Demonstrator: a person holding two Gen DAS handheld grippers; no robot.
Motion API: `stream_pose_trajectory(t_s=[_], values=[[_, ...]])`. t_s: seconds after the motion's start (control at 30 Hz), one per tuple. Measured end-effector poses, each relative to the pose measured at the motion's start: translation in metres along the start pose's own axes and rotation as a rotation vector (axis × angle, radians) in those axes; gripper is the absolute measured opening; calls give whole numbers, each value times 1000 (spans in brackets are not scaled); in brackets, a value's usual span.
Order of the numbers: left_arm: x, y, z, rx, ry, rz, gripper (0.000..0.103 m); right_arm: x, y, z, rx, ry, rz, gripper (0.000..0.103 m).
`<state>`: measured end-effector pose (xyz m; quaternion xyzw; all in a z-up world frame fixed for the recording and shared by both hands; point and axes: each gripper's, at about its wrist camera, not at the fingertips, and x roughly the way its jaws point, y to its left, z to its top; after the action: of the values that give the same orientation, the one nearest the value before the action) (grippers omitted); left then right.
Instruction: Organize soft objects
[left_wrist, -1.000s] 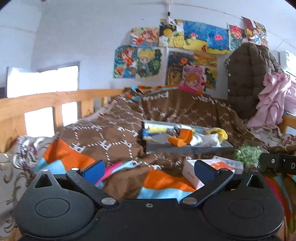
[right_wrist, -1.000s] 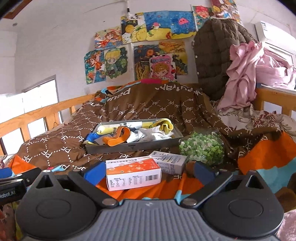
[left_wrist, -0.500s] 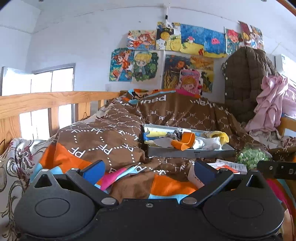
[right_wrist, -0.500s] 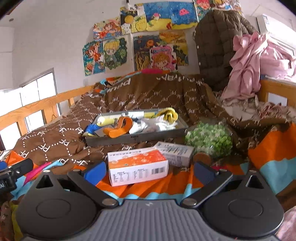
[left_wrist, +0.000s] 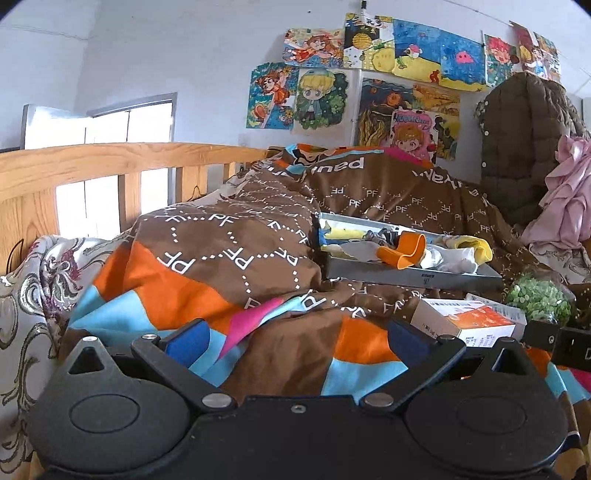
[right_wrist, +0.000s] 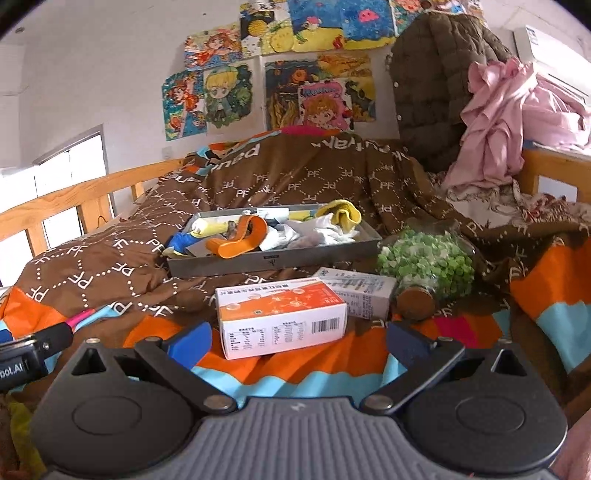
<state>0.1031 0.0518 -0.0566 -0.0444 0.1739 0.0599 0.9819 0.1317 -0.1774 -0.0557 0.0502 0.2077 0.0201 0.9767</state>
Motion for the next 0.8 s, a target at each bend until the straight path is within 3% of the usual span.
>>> stream_pose_trajectory(t_s=[0.13, 0.4, 0.8], values=[[-2, -7, -3, 33, -13, -16, 102, 5, -1, -3, -3, 23, 6, 103], [-2, -16, -9, 41, -8, -61, 102, 1, 8, -7, -66, -23, 7, 103], [2, -6, -7, -41, -7, -18, 102, 1, 6, -5, -66, -29, -10, 103]])
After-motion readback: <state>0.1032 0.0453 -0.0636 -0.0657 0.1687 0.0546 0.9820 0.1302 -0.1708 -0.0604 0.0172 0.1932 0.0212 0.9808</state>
